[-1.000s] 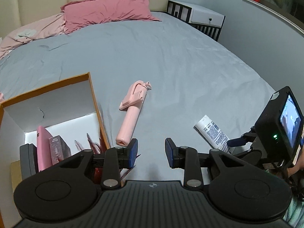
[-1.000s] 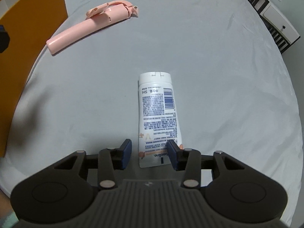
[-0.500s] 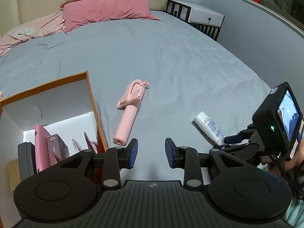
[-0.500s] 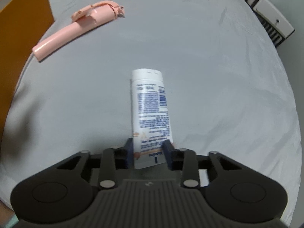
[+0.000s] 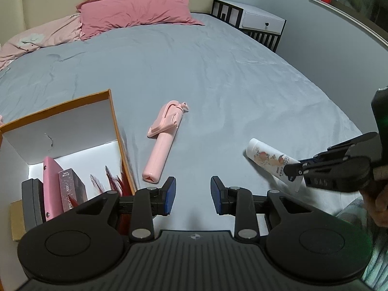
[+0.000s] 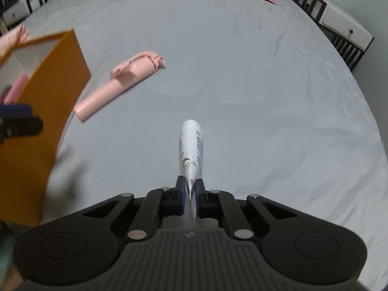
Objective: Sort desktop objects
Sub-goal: 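Grasp the white lotion tube with the right gripper and lift it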
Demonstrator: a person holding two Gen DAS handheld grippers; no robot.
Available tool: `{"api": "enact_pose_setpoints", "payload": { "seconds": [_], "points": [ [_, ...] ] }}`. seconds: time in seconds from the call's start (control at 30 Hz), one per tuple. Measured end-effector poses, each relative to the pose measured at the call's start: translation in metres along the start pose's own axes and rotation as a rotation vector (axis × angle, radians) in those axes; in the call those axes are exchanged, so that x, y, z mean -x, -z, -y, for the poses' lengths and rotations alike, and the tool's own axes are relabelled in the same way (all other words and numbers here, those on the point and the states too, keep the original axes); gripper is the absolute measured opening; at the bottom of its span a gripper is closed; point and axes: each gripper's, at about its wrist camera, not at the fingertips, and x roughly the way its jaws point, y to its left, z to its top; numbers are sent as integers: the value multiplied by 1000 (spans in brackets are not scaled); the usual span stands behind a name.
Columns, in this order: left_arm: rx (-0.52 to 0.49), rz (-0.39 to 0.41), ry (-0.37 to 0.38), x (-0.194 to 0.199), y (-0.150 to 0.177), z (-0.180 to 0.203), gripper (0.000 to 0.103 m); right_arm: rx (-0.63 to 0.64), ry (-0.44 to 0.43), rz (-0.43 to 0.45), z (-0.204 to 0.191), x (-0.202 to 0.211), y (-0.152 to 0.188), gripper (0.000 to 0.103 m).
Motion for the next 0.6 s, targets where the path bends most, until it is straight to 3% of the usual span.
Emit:
{"api": "enact_pose_setpoints", "payload": {
  "seconds": [0.1, 0.2, 0.3, 0.6],
  "points": [
    [-2, -5, -4, -1, 0, 1, 35, -66, -41, 6, 10, 2, 0, 8],
    [-1, -11, -10, -3, 0, 3, 35, -137, -154, -15, 17, 7, -1, 8],
    [-8, -15, -9, -4, -1, 5, 35, -154, -215, -19, 17, 13, -2, 7],
    [-18, -22, -12, -10, -4, 10, 35, -163, -185, 96, 7, 0, -28, 7]
  ]
}}
